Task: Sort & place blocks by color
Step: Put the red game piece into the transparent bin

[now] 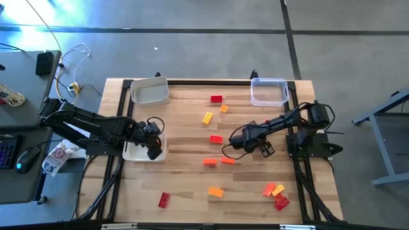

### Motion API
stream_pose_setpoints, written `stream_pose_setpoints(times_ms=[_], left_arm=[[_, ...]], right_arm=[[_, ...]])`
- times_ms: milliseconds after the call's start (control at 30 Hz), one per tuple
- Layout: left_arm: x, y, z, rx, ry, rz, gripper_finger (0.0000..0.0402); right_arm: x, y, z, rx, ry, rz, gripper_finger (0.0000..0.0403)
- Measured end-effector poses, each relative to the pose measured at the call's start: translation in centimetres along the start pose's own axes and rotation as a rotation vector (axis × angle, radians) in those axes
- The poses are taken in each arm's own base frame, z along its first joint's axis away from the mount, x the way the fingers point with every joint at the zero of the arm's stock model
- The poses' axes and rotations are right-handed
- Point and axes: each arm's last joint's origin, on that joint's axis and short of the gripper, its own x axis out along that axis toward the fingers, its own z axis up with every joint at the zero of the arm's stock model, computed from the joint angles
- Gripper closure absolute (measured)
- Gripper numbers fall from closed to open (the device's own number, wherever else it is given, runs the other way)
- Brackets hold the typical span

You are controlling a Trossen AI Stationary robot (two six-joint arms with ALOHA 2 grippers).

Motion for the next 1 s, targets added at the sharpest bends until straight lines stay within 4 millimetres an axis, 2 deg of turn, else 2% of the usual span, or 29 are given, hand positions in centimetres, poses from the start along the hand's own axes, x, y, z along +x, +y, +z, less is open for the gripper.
stream_pose_setpoints(times_ms=[100, 333, 767, 1000], left_arm=[[0.0, 0.0, 0.0, 0.000, 0.000, 0.000, 0.0206], [0.0, 0.0, 0.0, 0.000, -0.001, 0.001, 0.0206], [0.0, 0.0, 0.0, 0.000, -0.002, 0.001, 0.0206], [0.0, 0.0, 0.0, 0.000, -0.003, 0.002, 0.0206]], right_arm=[[0.3, 0.1, -0.1, 0.020, 0.008, 0.004, 0.0206], [1.3, 0.6, -0.6, 0.046, 0.049, 0.018, 0.0293], [1.1, 0.8, -1.2, 0.184, 0.101, 0.036, 0.0296], [-0.1, 0.7, -2.0, 0.228, 0.040, 0.007, 0.0296]])
